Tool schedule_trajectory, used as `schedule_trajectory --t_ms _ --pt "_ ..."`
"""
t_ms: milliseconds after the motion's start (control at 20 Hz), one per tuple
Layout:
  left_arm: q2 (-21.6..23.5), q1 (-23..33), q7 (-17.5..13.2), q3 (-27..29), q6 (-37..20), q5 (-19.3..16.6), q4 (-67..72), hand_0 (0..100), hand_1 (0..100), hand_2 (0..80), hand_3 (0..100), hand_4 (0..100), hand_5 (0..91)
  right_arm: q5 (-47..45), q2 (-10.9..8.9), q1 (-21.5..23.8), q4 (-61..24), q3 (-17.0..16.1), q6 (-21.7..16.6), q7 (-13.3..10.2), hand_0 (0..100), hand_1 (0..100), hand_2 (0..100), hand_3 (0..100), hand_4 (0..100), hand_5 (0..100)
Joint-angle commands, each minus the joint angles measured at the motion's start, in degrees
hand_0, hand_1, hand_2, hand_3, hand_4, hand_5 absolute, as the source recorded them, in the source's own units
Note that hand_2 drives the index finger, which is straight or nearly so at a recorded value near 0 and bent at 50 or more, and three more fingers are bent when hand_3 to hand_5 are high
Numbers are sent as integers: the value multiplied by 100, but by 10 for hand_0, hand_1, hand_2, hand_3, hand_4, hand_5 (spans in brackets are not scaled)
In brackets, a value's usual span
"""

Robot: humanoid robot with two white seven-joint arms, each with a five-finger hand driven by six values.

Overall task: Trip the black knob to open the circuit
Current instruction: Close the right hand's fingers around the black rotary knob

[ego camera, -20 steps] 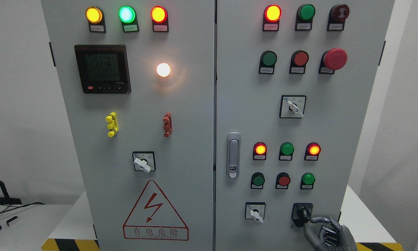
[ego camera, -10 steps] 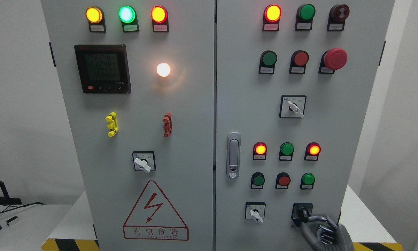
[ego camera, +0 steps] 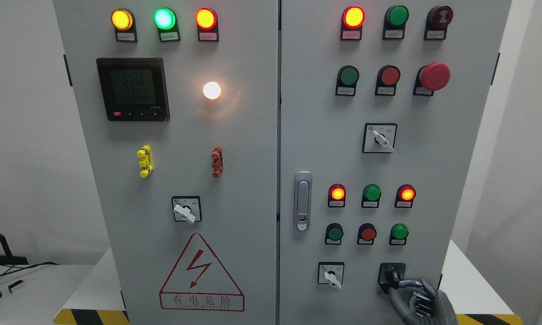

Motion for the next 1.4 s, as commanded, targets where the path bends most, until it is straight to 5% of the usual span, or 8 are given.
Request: schedule_trajectory --t_ms 0,1350 --pt "2 0 4 0 -5 -176 0 120 389 0 0 0 0 105 150 0 -7 40 2 3 358 835 500 1000 1000 962" --pt "2 0 4 0 -5 -176 0 120 389 0 0 0 0 88 246 52 -174 260 2 3 365 830 501 1000 1000 962"
